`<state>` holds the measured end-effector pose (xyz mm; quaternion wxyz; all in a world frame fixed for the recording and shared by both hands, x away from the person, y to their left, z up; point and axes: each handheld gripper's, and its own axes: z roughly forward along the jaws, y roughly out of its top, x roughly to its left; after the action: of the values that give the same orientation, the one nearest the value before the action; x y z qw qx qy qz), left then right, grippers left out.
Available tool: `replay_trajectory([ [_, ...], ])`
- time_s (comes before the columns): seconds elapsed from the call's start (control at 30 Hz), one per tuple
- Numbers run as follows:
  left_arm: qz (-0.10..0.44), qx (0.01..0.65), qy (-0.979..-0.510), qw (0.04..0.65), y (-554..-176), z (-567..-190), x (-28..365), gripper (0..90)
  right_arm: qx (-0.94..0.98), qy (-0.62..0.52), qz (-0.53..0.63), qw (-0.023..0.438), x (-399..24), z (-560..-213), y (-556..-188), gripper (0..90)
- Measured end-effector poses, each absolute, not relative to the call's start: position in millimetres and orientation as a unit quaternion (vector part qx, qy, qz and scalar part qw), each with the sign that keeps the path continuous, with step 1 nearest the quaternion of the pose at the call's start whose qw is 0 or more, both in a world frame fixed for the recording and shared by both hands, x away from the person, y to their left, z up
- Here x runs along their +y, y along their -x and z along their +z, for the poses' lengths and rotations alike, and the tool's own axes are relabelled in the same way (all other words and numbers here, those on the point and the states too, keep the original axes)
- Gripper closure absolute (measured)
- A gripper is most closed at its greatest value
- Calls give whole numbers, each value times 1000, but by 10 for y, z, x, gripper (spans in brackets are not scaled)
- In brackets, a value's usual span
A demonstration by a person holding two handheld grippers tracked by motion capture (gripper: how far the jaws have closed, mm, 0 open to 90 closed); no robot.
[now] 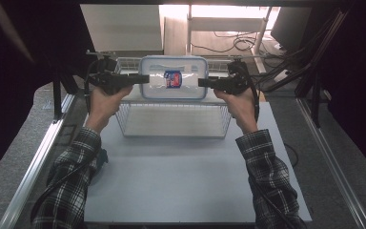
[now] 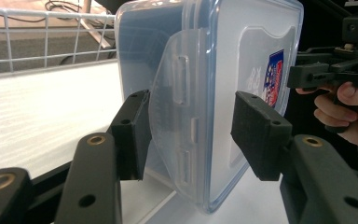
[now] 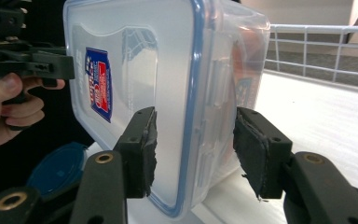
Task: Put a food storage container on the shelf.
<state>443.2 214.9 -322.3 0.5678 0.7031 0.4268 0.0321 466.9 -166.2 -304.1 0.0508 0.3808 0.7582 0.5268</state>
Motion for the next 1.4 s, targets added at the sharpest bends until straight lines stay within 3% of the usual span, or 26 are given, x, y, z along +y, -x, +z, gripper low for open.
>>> replay_trajectory([
  [0.37,33,439,-700,563,-4520,-3247,2129,428,776,-384,494,80,-1555,-3050,-4712,461],
  [0.53,22,446,-691,568,-4558,-3285,2155,411,770,-392,499,68,-1559,-3088,-4753,457],
  [0.77,89,453,-710,532,-4526,-3258,2084,344,763,-400,503,74,-1575,-3062,-4738,467],
  [0.9,77,451,-707,539,-4523,-3269,2063,421,757,-406,505,82,-1590,-3037,-4736,483],
  [1.3,110,470,-701,525,-4452,-3193,2003,502,752,-412,502,110,-1558,-3007,-4737,503],
  [1.4,97,475,-700,525,-4434,-3180,2014,516,751,-414,501,118,-1556,-2994,-4743,524],
])
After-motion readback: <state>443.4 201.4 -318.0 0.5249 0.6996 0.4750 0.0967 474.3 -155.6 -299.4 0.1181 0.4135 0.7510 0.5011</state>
